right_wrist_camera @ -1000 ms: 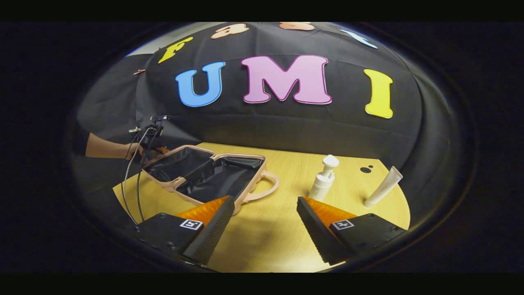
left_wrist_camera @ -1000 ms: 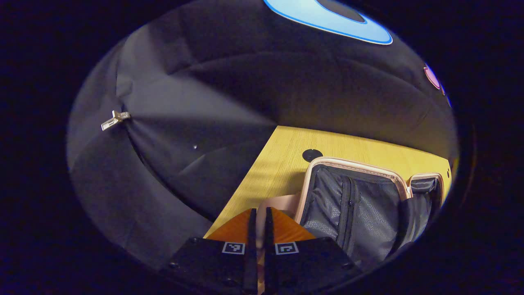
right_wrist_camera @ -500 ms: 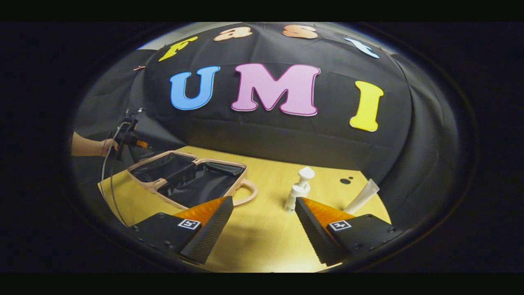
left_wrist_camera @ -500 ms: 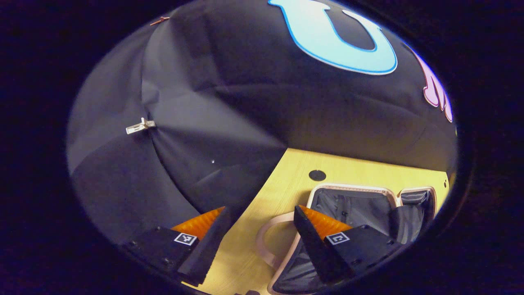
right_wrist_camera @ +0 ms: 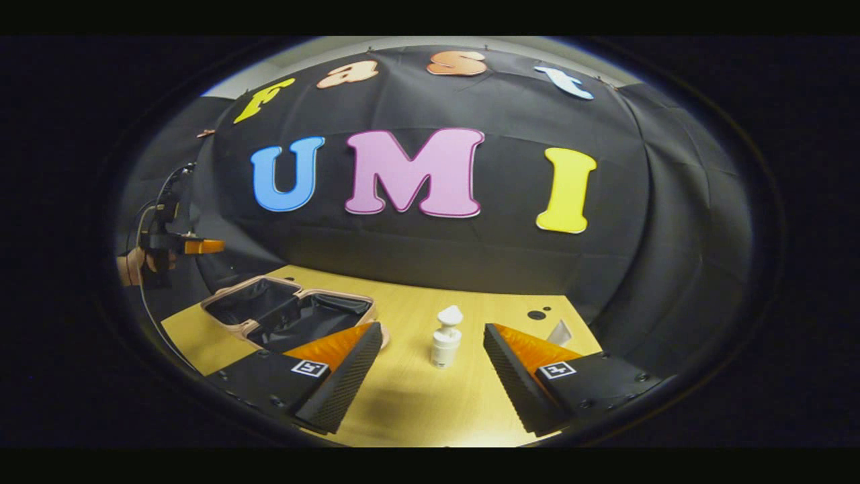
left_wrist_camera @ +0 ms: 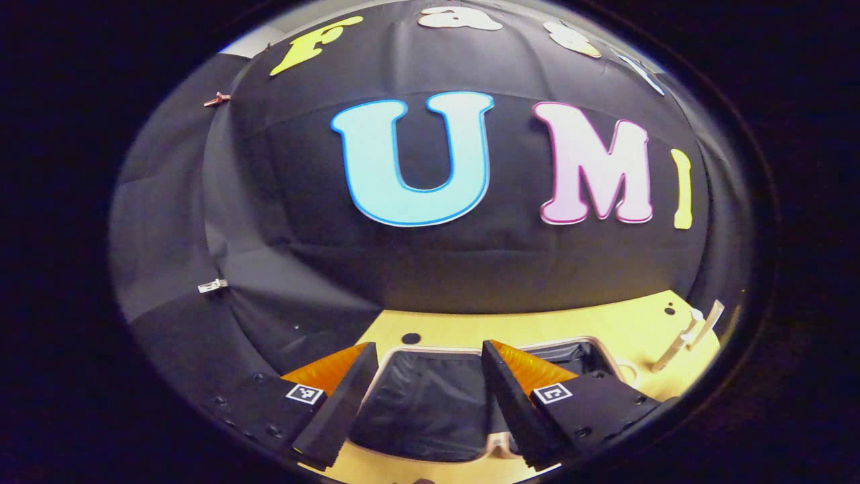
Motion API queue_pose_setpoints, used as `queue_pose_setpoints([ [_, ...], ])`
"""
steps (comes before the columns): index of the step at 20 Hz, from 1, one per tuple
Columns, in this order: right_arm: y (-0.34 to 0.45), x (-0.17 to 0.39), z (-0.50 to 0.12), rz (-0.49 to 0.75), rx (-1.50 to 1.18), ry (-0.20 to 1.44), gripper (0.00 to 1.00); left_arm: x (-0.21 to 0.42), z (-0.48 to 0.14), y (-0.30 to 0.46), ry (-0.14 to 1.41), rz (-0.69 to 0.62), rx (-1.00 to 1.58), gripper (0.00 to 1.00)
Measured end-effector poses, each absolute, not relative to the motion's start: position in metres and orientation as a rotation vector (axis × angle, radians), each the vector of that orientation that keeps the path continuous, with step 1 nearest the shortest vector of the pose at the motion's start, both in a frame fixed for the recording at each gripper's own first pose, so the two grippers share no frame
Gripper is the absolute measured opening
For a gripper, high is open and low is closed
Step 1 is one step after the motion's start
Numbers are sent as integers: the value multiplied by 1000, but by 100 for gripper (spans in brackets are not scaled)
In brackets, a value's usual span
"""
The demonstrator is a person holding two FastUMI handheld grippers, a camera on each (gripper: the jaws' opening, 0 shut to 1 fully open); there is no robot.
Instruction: First open the suitcase, pack the skin care products into it, and then close the suitcase.
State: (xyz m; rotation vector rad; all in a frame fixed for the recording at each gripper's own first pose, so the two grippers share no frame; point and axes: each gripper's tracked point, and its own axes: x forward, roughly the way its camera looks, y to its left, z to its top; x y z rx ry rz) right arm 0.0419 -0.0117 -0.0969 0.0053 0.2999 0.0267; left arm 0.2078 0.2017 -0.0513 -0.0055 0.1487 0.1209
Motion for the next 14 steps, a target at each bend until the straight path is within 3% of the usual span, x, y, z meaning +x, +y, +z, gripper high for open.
queue_pose_setpoints([
  [5,-58,32,-94,-31,-2,288,97,215,-62,45,119,-112,-65,98],
  [14,-125,32,-106,-174,30,309,97,220,-167,-160,267,-411,-52,99],
])
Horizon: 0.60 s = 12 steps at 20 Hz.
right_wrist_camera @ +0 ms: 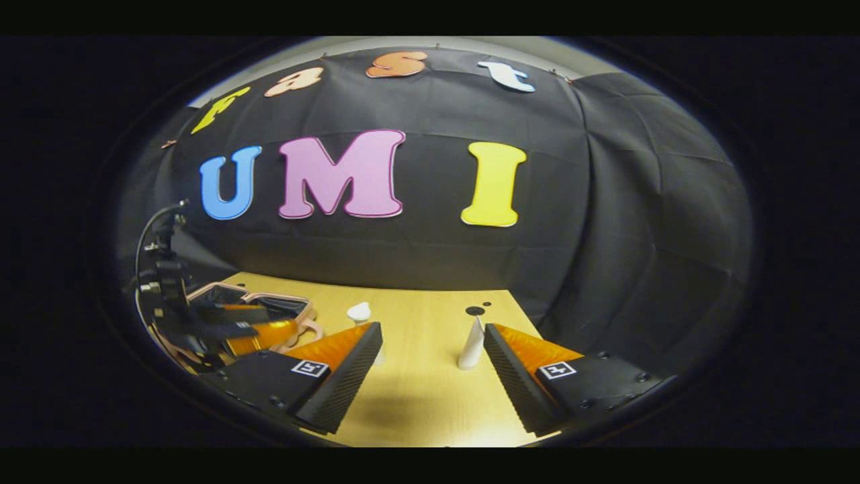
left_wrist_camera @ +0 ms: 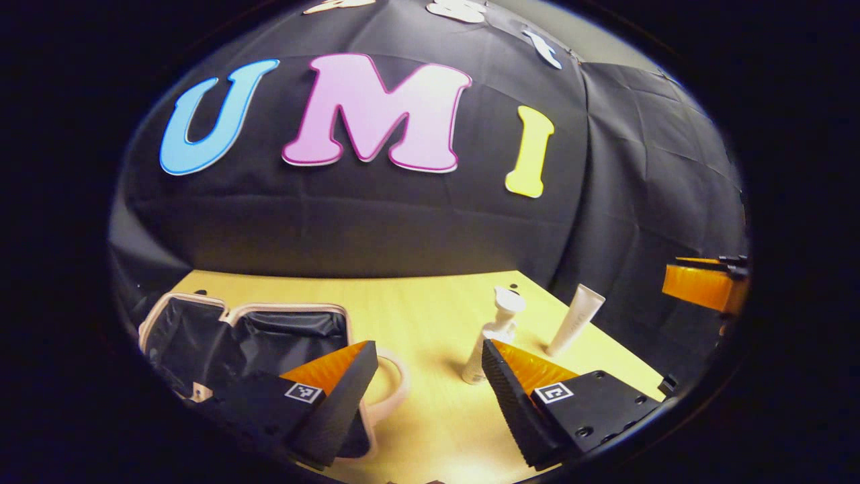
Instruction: First open the suitcase, pack the skin care products into it, and then close the suitcase.
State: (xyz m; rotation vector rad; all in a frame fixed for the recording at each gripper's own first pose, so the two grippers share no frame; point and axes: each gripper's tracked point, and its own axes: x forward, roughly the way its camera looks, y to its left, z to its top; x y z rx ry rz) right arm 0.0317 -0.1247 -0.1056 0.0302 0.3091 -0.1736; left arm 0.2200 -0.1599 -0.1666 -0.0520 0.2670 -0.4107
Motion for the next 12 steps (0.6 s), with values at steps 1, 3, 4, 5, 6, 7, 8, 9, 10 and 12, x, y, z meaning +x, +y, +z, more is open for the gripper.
queue_pose_setpoints([
  [1,-131,32,-109,-182,30,313,97,221,-177,-177,281,-440,-41,99],
  [3,-143,33,-118,-196,35,333,97,232,-201,-211,320,-474,-46,98],
  [4,-148,33,-122,-205,44,342,97,239,-208,-228,326,-485,-58,99],
  [5,-153,33,-127,-214,49,351,97,249,-214,-242,327,-495,-63,99],
  [6,-156,33,-133,-216,55,360,97,259,-220,-253,327,-496,-55,99],
  [7,-158,35,-142,-217,61,372,97,272,-229,-263,329,-496,-33,99],
  [8,-160,37,-151,-217,65,385,97,284,-235,-268,330,-479,-5,99],
  [9,-161,40,-161,-216,69,403,97,294,-242,-270,332,-456,23,99],
  [10,-164,44,-173,-216,70,422,97,304,-247,-272,332,-437,38,99],
  [12,-165,51,-197,-214,79,460,97,320,-258,-280,352,-424,28,99],
])
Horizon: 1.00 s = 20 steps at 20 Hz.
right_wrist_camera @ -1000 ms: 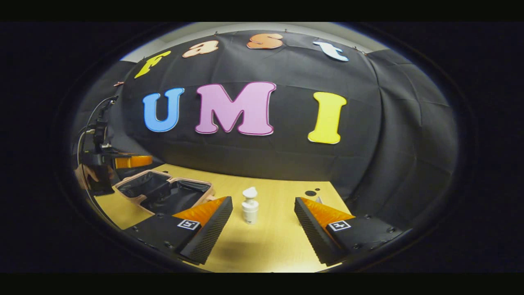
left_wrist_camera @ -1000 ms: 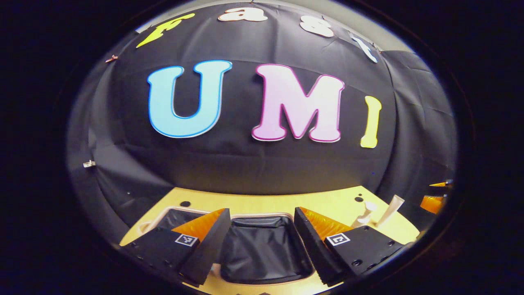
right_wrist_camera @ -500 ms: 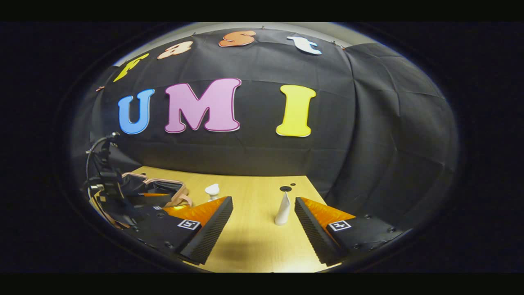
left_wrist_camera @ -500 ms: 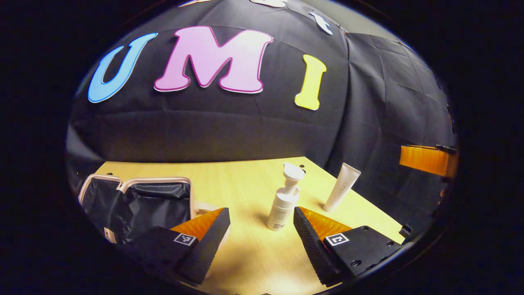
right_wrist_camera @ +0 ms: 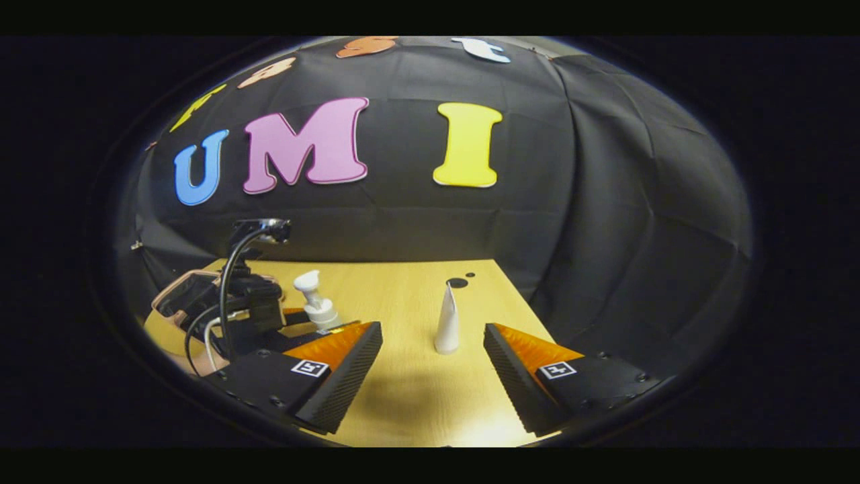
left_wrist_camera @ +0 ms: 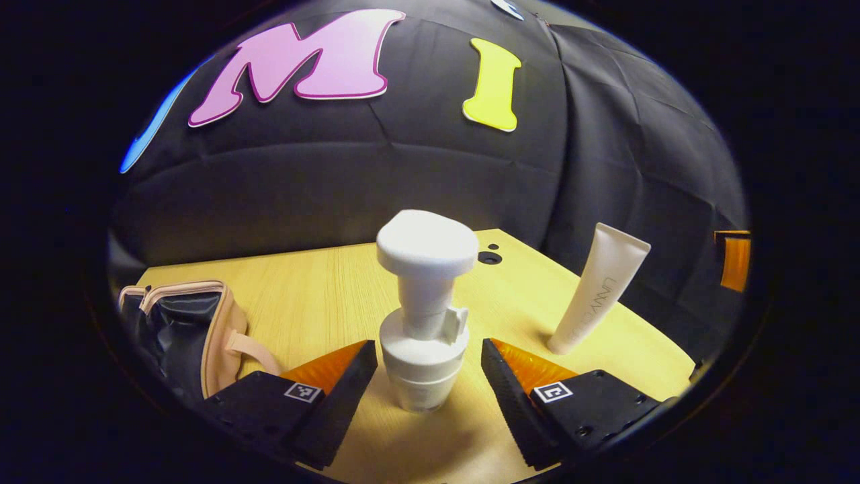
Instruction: First open the suitcase, pack the skin care products into it, and then close the suitcase.
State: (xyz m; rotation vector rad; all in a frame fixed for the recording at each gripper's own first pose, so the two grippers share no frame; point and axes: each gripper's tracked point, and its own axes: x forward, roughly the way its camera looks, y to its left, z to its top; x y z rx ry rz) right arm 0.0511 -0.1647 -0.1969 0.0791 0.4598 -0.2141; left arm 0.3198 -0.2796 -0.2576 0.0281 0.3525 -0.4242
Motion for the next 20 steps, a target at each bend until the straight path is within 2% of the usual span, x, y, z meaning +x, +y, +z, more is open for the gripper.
queue_pose_setpoints([
  [1,-167,57,-208,-214,80,475,97,324,-264,-283,370,-423,17,99],
  [3,-169,68,-231,-207,88,526,97,334,-275,-280,391,-388,29,89],
  [4,-171,74,-240,-213,91,541,98,338,-280,-281,392,-378,36,71],
  [5,-174,82,-249,-219,99,554,98,339,-283,-280,398,-377,43,66],
  [10,-193,117,-289,-269,144,569,98,340,-285,-277,399,-403,27,62],
  [13,-201,133,-316,-287,178,599,97,340,-286,-269,395,-405,36,65],
  [15,-206,141,-331,-303,193,617,96,339,-289,-268,404,-415,52,59],
  [16,-207,144,-337,-307,199,618,92,339,-289,-268,400,-419,60,63],
  [17,-207,148,-341,-305,207,619,92,339,-288,-267,404,-419,62,63],
  [19,-208,154,-349,-305,214,628,84,338,-289,-267,403,-418,58,63],
  [20,-209,155,-355,-303,221,638,73,338,-289,-267,403,-416,56,63],
])
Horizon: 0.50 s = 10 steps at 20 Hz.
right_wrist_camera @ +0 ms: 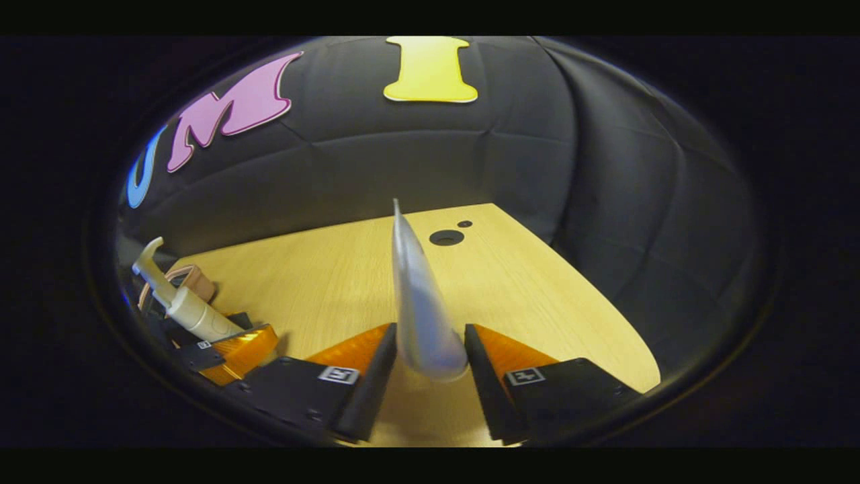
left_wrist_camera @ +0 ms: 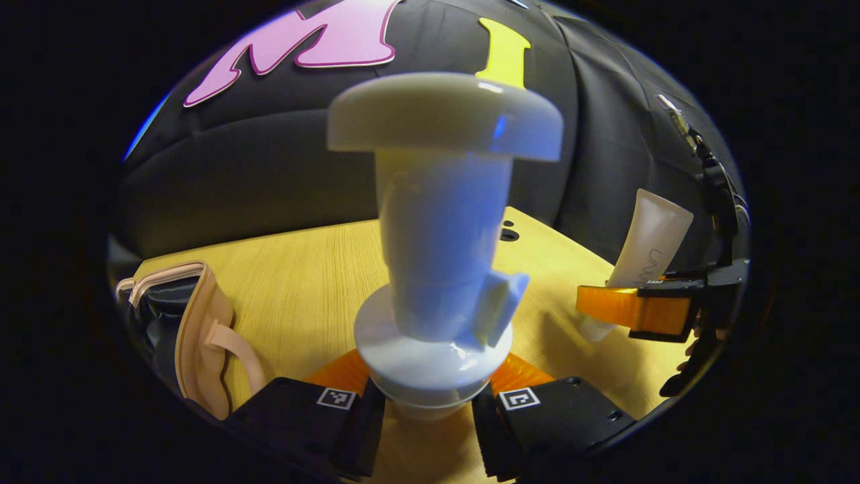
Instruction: First open the suitcase, pack the skin care products into it, and then close the suitcase.
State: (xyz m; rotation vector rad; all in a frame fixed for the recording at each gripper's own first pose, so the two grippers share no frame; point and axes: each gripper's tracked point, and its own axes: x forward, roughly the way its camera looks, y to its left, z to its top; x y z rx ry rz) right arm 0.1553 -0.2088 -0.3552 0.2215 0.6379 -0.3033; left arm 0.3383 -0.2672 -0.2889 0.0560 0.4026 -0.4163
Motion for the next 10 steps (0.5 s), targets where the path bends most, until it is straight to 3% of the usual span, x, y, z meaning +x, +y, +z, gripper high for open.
queue_pose_setpoints([
  [1,-208,156,-360,-300,231,653,61,338,-289,-267,402,-413,54,63],
  [3,-208,157,-358,-293,229,645,62,338,-290,-267,399,-405,51,63],
  [7,-203,157,-358,-235,144,639,36,340,-288,-265,383,-383,37,63],
  [10,-196,153,-333,-207,117,603,34,336,-283,-262,374,-389,7,61],
])
